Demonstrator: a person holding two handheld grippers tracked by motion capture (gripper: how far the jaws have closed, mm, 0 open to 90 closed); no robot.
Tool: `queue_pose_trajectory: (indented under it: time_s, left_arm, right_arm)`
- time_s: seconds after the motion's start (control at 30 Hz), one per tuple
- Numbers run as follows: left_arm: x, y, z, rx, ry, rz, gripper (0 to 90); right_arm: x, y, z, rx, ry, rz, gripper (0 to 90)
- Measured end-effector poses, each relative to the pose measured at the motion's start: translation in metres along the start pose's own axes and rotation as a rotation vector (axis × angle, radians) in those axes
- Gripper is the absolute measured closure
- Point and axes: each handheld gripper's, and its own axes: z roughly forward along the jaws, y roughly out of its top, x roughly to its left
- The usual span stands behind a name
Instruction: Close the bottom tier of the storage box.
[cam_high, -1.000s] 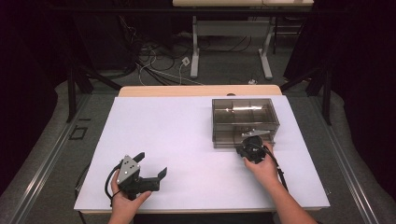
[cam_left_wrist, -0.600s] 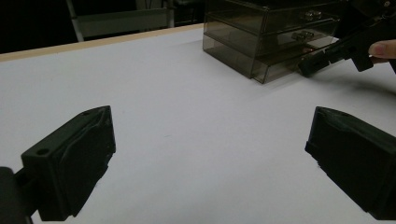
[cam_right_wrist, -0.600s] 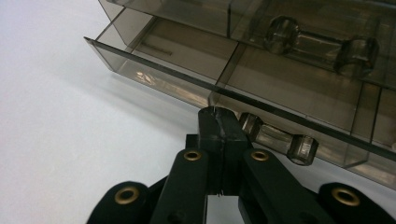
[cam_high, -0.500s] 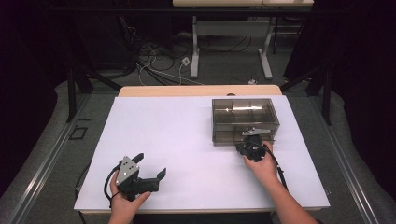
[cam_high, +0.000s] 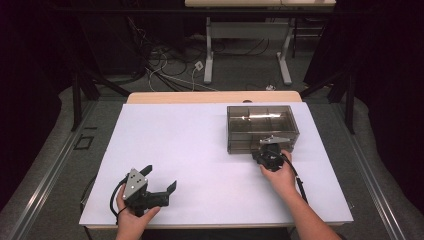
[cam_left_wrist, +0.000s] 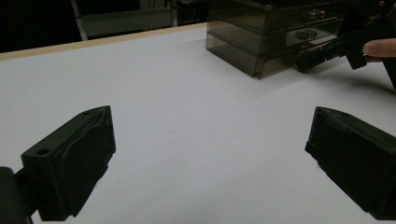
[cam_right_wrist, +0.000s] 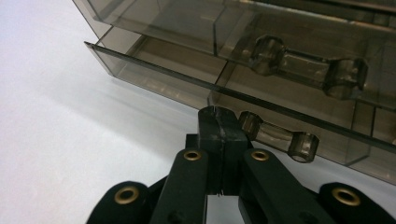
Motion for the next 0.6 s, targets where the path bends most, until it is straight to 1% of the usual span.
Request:
queue_pose_trajectory:
  time_s: [0.07,0.1,0.27,0.37,0.4,0.47,0.6]
  left_arm:
    - [0.0001,-0.0002,-0.0002,0.001,0.002,0.002,1.4]
    - [0.0000,-0.0003,-0.0001,-0.001,0.002,0.001,1.4]
    - [-0.0002,-0.0006,-0.0001,0.002,0.003,0.003,1.4]
    - [-0.0002,-0.0008,-0.0002,0.002,0.006,-0.002,1.4]
    - [-0.0001,-0.0008,-0.0002,0.002,0.006,-0.002,1.4]
    - [0.0000,-0.0010,-0.0002,0.003,0.008,0.000,1.4]
    - [0.0000,-0.0013,-0.0006,0.003,0.009,-0.001,1.4]
  right_arm:
    - [-0.0004,0.0001,0.0005,-0.008,0.006,0.006,90.0]
    - [-0.0007,0.0001,0.0010,-0.017,-0.003,0.003,90.0]
    - [-0.0014,0.0002,0.0018,-0.037,-0.014,0.002,90.0]
    - [-0.0027,0.0006,0.0019,-0.050,-0.017,0.009,90.0]
    - [-0.0030,0.0008,0.0019,-0.054,-0.009,0.023,90.0]
    - [-0.0046,0.0011,0.0019,-0.055,0.000,0.030,90.0]
    - [-0.0037,0.0013,0.0034,-0.064,-0.005,0.026,90.0]
